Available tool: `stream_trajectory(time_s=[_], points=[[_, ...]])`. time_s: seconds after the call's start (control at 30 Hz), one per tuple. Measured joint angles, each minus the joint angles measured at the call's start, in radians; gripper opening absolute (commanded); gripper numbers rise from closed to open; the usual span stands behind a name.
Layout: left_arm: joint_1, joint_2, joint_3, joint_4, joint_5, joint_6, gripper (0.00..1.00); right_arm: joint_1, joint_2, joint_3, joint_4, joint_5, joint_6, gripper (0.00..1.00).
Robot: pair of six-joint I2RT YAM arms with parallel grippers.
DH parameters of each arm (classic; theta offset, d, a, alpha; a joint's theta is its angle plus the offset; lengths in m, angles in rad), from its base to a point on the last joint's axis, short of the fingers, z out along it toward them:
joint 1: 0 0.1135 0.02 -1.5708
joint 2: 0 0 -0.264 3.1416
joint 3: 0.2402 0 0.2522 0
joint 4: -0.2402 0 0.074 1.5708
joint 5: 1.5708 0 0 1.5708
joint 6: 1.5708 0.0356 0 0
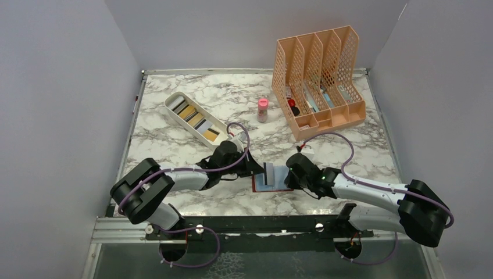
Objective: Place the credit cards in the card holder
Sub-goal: Insert the credit card into the card holder.
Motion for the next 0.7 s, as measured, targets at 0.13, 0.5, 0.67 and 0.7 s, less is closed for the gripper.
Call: stream_trajectory(time_s=[0.13,0.5,0.67,0.7], points=[[0.0,0.024,-0.008,0.028,0.009,-0.032,0.0,0.0,0.0,0.0,0.0,0.0,0.0,0.08],[0.005,0.069,-0.033,0.088,0.011,-0.081,0.0,0.0,-0.013,-0.002,-0.017,0.003,-0.005,0.08],[0.005,0.082,-0.035,0.105,0.011,-0.098,0.0,0.0,-0.014,-0.003,-0.017,0.004,-0.008,0.08],[0.005,0.084,-0.035,0.11,0.011,-0.1,0.0,0.0,-0.014,-0.003,-0.017,0.004,-0.008,0.08]])
